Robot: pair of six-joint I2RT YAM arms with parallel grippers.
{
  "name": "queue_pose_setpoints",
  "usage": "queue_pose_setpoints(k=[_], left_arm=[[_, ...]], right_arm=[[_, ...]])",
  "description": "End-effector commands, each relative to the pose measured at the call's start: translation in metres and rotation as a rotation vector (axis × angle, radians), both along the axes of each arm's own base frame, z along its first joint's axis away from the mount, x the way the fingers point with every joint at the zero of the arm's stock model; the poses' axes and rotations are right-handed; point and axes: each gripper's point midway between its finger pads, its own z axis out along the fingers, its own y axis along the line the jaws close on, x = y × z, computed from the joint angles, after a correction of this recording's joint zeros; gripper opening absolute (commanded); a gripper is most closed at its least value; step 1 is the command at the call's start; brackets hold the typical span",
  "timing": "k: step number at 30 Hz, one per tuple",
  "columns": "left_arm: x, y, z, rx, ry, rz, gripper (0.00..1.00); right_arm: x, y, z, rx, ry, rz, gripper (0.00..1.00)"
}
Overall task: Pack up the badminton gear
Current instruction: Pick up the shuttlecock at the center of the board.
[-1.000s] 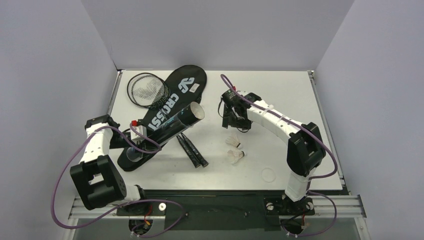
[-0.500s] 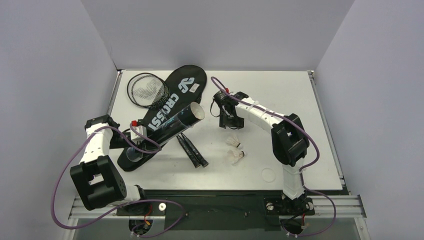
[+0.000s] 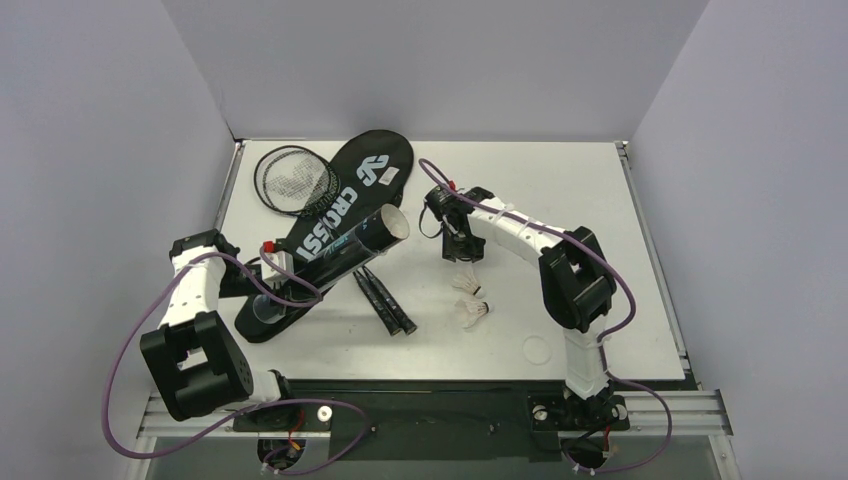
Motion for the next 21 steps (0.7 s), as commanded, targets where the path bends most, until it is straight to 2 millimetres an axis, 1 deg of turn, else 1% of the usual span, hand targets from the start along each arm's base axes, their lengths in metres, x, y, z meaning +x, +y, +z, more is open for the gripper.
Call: queue_pose_setpoints(k=[1,5,7,9,10,11,12,16,19,21], left_arm=[[-0.005,-0.006,0.015,-0.032,-0.029,0.0,0.2],[-0.005,-0.006,0.016,-0.029,-0.033,0.0,0.2],[-0.005,-0.006,0.016,-0.029,-0.035,0.001,0.2],[-0.005,-0.006,0.017,-0.028,-0.037,0.0,0.2],[-0.005,-0.006,0.017,-0.028,-0.038,0.0,0.2],[-0.005,-0.006,0.017,-0.027,-0.04,-0.001,0.2],[-0.005,-0.006,0.018,-0.026,-0.04,0.001,0.2],[-0.004,-0.006,0.018,-0.022,-0.043,-0.001,0.2],[-0.004,-0.005,0.019,-0.02,-0.047,0.0,0.2],[-0.004,-0.005,0.019,-0.018,-0.047,0.0,0.2]], right_arm=[[-0.014,-0.013,-0.013,-0.069,0.053,0.01,0.39],[-0.016,-0.014,-0.013,-0.069,0.056,0.013,0.38],[-0.017,-0.015,-0.013,-0.068,0.061,0.016,0.36],[-0.018,-0.015,-0.014,-0.068,0.066,0.02,0.3],[-0.019,-0.015,-0.014,-0.067,0.068,0.02,0.26],[-0.019,-0.016,-0.014,-0.067,0.07,0.021,0.23],[-0.019,-0.016,-0.014,-0.067,0.069,0.021,0.16],[-0.019,-0.019,-0.01,-0.061,0.065,0.015,0.04],[-0.017,-0.022,-0.005,-0.051,0.057,0.007,0.01],[-0.014,-0.023,0.004,-0.038,0.041,0.004,0.0]])
